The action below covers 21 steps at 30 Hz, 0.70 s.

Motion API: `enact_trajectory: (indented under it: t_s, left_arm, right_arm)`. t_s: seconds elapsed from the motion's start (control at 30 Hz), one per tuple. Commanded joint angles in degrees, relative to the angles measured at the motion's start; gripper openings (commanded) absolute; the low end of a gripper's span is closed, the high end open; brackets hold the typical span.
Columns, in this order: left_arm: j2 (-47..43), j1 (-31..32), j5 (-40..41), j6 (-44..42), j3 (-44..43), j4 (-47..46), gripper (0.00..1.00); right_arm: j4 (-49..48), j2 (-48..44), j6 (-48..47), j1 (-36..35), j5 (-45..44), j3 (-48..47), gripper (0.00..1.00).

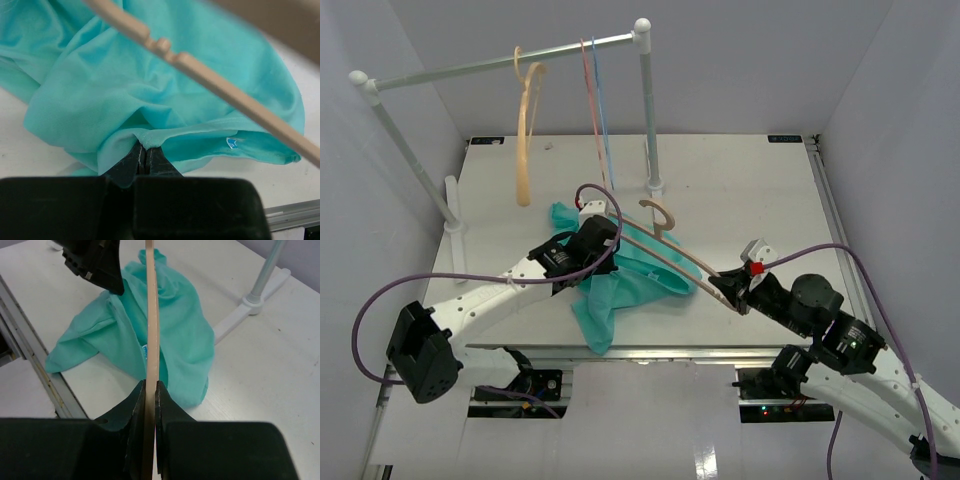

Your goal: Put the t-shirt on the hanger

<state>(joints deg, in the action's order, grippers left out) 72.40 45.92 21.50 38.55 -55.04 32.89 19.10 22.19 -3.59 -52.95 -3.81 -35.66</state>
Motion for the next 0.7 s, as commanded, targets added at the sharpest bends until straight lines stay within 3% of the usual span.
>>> enact_trajectory:
  t_s: [0.0,0.27,0.5,0.67]
  left_arm:
    - [-0.08,-3.23,-1.54,0.29,-4.29,3.32,0.0]
    - [-1.67,-13.11,-4.93,-0.38,-3.01,3.35,0.0]
    - [-0.91,-14.3,-6.0,-0.91,-3.6,3.11,0.0]
    - [0.11,-15.42,-7.18,-0.84,-4.46,2.96,0.0]
  right_arm:
    - [-2.21,1.07,-2.66,-0.06,5.03,-2.34,0.08]
    - [1.18,-0.59,-0.5,-0.16,3.41,-5.18,0.08]
    - [9.85,1.2,-0.61,-0.16,-0.15,-10.41,0.08]
    - [13.16,-1.09,-1.25,-0.22,2.14,-13.12,0.08]
